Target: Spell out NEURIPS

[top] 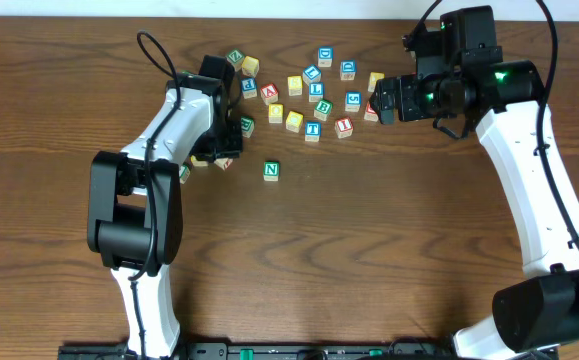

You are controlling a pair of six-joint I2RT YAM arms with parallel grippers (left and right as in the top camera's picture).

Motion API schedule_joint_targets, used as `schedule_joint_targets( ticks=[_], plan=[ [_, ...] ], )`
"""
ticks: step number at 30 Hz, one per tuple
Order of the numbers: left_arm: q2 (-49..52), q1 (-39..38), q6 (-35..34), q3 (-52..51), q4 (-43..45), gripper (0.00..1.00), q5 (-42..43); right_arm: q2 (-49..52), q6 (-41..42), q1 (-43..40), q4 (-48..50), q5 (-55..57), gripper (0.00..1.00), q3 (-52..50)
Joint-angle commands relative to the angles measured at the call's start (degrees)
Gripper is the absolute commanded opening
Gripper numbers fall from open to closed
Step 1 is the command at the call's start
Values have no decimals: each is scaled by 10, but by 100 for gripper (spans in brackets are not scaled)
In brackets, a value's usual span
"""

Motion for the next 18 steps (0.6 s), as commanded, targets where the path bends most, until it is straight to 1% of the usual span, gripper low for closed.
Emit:
schedule_joint_targets(
  ticks=[1,3,5,6,7,9,11,12,13,14,15,18],
  plan=[
    [-10,-1,-19,9,-22,24,65,-2,6,2,0,0,99,10],
    [-10,-1,-91,9,-32,24,78,-2,6,2,0,0,99,10],
    [-10,-1,-144,9,-40,24,78,-2,6,2,-1,0,99,10],
    [-10,-1,-204,9,-46,23,78,-2,6,2,-1,0,99,10],
    [-10,-2,-227,9,-48,24,78,-2,6,2,-1,0,99,10],
    [-10,-2,-242,9,-45,24,78,-2,6,2,-1,0,99,10],
    [-10,-2,-242,9,-41,25,77,-2,6,2,-1,0,99,10],
    [-10,-2,-242,9,-40,41,77,-2,6,2,-1,0,99,10],
    [-10,-2,-239,9,-38,52,78,-2,6,2,-1,0,99,10],
    [-10,-2,-238,10,-38,58,77,-2,5,2,-1,0,99,10],
    [-10,-2,-235,12,-38,61,77,-2,6,2,-1,0,99,10],
    [-11,-2,-231,18,-39,63,78,-2,6,2,-1,0,99,10]
  ],
)
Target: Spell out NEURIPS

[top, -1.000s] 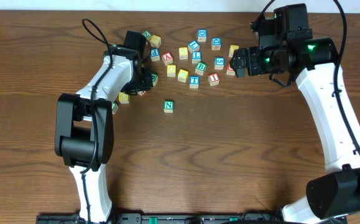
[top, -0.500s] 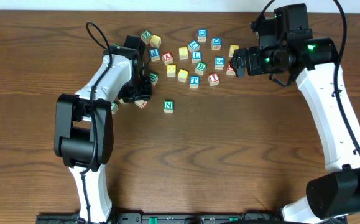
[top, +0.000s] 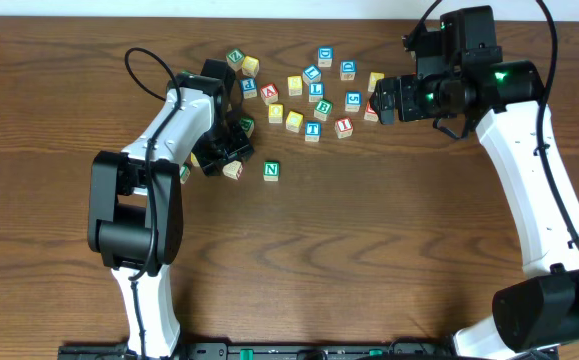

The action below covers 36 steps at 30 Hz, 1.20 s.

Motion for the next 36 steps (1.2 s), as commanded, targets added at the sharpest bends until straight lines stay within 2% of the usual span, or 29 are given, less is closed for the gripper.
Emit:
schedule_joint_targets(
  ticks=[1,6,10,12,13,16,17,22,36],
  plan=[
    [-13,-1,-1,19,-2,62,0,-2,6,2,-1,0,99,10],
    [-49,-1,68,19,-2,59,-26,-2,5,2,-7,1,99,10],
    [-87,-1,166,19,-2,52,-36,-2,5,2,-7,1,99,10],
    [-98,-1,239,19,-5,39,-36,-2,6,2,-7,1,99,10],
    [-98,-1,256,19,-8,37,-36,-2,6,2,-7,1,99,10],
    [-97,0,279,-2,-6,12,-36,-2,6,2,-7,1,99,10],
    [-97,-1,279,-15,2,8,-35,-2,6,2,-7,1,99,10],
    [-97,-1,318,-59,45,8,15,-2,6,2,-7,1,99,10],
    [-97,21,313,-131,132,8,14,-2,6,2,-7,0,99,10]
  ],
)
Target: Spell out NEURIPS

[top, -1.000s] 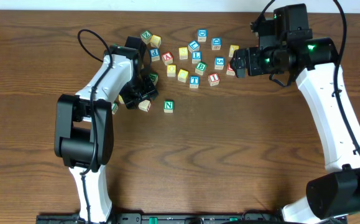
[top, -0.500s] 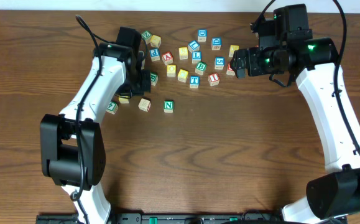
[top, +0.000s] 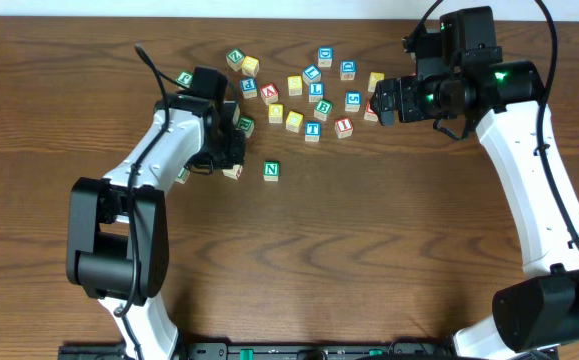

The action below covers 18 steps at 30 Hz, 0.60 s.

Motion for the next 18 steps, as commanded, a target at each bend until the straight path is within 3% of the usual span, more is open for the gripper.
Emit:
schedule_joint_targets(
  ticks=[1,18],
  plan=[
    [2,18,5,-13,7,8,8,-2,6,2,-1,0,99,10],
    [28,19,5,-14,16,8,17,-2,6,2,-1,0,99,10]
  ],
)
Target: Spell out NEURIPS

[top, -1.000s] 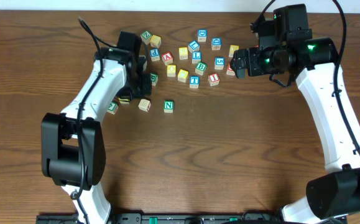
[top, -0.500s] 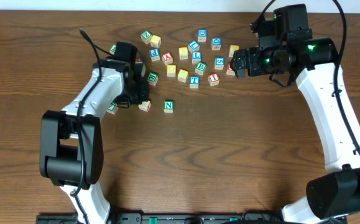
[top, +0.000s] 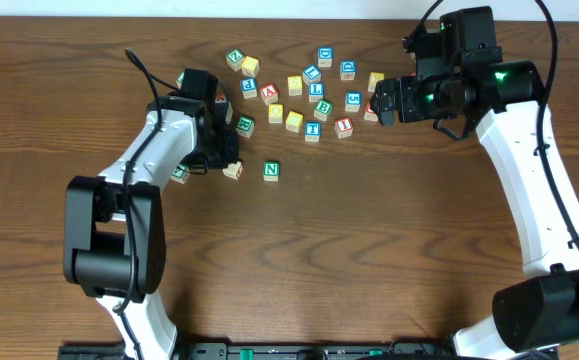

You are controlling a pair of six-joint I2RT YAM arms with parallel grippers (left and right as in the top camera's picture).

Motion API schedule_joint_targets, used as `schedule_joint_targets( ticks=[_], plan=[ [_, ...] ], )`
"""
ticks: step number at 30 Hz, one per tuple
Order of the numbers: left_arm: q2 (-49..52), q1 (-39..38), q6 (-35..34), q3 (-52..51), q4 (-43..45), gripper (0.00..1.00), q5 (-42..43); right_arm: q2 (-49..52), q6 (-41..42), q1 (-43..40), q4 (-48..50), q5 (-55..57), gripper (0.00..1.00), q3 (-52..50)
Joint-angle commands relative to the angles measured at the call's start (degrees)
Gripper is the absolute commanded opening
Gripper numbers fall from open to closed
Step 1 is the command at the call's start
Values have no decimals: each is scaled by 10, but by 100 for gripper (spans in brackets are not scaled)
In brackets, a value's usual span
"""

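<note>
A green block with the letter N (top: 271, 171) lies alone in front of the scattered letter blocks (top: 315, 92). Just left of it sits a tan block with red print (top: 233, 170). My left gripper (top: 225, 152) points down right behind that tan block, and its dark jaws are too indistinct to read. My right gripper (top: 375, 106) hovers at the right edge of the scatter by a red block (top: 370, 112); its jaw state is unclear too.
A green block (top: 245, 125) lies to the right of the left wrist. Another green block (top: 180, 174) peeks out under the left forearm, and one more (top: 182, 78) lies behind it. The wooden table (top: 369, 250) runs to the near edge.
My left arm has shifted slightly left and back from the tan block, which stays beside the N block. The right arm has not moved.
My left gripper first stood over a few blocks left of the N block. Then a tan block lay nearer the N with the gripper over it. The gripper then swung around behind it and now stands a little further left. The right arm stayed still throughout.
</note>
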Motion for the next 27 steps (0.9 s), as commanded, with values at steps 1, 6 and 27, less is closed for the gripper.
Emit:
schedule_joint_targets(
  ticks=[1,6,27],
  plan=[
    [24,0,5,-5,-1,8,5,-2,6,2,-1,0,99,10],
    [38,0,6,-5,-1,8,5,-2,6,2,-5,0,99,10],
    [39,4,5,-27,4,8,-13,-2,6,2,-5,0,99,10]
  ],
)
